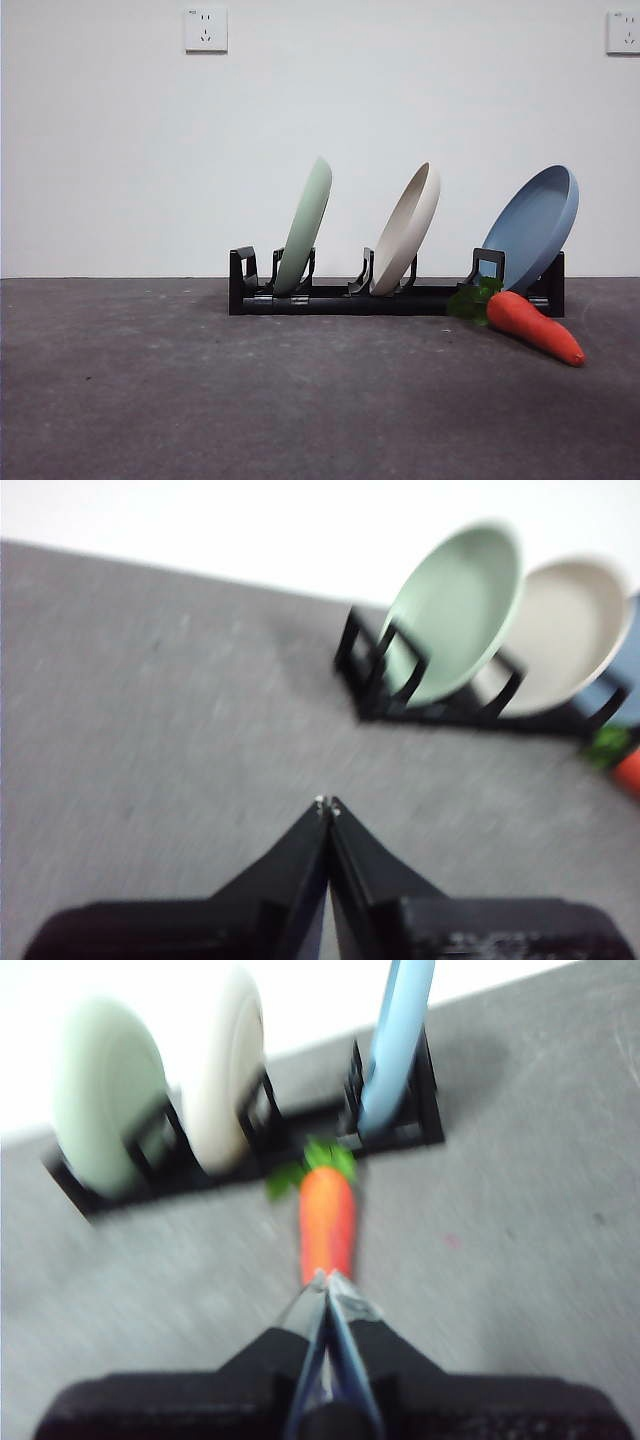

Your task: Take the green plate from the plate rack,put the plate on the table,take the carrot from the table,put the carrot in the plate

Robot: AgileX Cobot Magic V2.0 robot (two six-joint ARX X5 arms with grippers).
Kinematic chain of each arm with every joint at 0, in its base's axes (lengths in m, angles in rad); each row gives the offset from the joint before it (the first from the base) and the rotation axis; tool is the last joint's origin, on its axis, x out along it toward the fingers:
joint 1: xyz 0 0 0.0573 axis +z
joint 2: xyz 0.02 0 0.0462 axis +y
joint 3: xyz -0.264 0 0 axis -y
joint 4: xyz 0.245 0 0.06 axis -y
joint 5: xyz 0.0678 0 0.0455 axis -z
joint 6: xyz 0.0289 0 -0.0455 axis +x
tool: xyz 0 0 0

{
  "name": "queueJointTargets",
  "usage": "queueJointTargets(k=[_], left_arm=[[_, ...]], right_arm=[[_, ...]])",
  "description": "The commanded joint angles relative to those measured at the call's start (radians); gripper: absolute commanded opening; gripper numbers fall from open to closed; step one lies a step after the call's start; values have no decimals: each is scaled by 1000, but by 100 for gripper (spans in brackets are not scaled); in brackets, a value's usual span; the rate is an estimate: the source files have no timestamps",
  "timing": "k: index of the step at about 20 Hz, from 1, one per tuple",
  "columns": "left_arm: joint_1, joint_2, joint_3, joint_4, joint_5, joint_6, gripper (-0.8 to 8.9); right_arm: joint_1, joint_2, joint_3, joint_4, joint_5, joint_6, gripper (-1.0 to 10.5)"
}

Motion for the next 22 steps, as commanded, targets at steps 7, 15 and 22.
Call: queueJointTargets(k=[7, 15, 22], left_arm=[[2, 114, 303, -175, 166, -26, -7], [2, 286, 502, -308, 356, 56, -7], [2, 396, 620, -460, 480, 192, -8]], right_arm=[[3, 201, 340, -135, -158, 8, -12], [3, 437, 634, -441, -280, -200, -11], [10, 583, 828, -706, -421, -351, -11]])
